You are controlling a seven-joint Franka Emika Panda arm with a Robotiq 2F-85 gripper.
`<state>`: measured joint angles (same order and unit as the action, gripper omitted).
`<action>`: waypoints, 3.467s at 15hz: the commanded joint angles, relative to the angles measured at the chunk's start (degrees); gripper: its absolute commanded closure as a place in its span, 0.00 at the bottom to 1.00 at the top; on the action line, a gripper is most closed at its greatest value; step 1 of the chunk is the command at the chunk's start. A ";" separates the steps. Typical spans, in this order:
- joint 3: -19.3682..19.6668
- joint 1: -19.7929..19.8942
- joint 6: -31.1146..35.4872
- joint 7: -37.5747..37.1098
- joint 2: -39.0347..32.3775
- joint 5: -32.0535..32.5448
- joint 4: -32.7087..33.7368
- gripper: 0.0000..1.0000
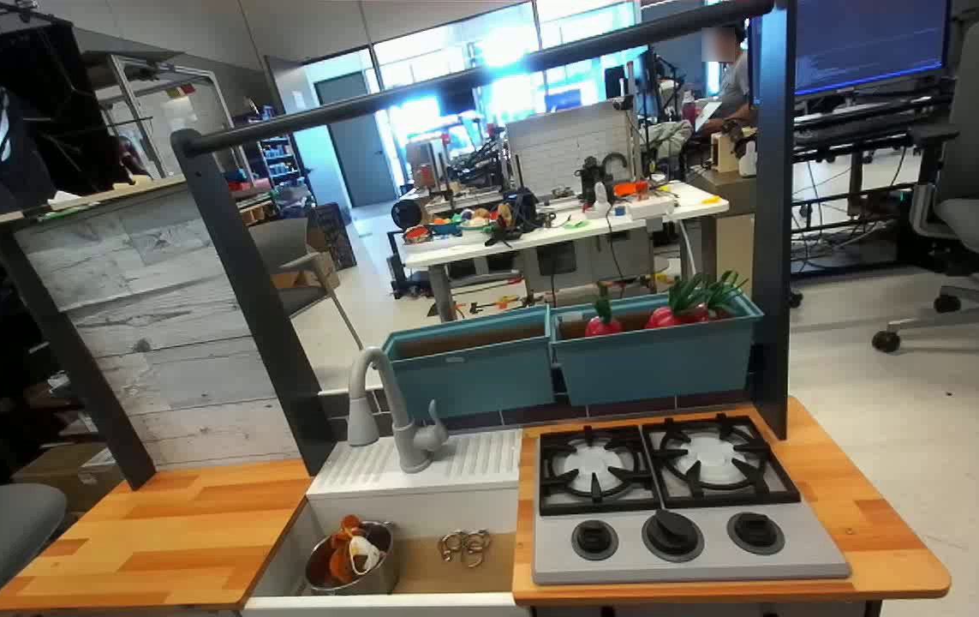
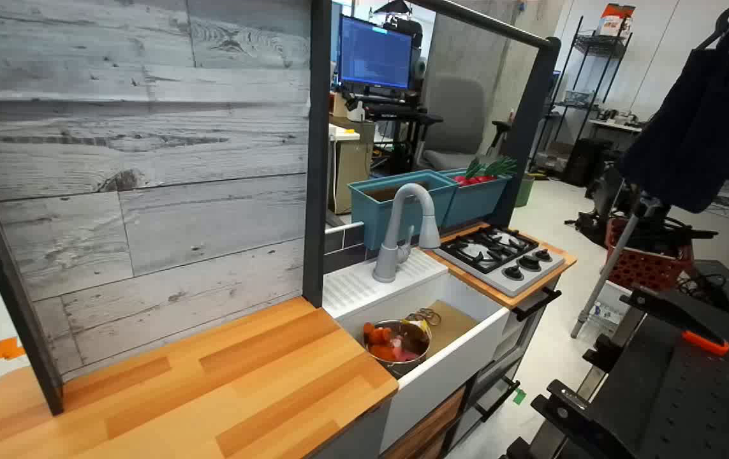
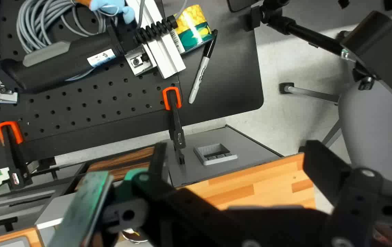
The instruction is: Remove the plush toys from the pot
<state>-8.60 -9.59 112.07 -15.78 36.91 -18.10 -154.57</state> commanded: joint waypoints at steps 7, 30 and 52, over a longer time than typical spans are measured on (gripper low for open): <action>-0.51 0.59 -0.21 0.29 0.05 -0.28 0.09 0.00; 8.15 6.33 34.35 -4.93 -53.75 14.42 26.43 0.00; 24.71 -6.40 50.89 -8.93 -96.61 17.67 51.11 0.00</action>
<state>15.15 -15.50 164.37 -26.35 -55.55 -1.31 -109.13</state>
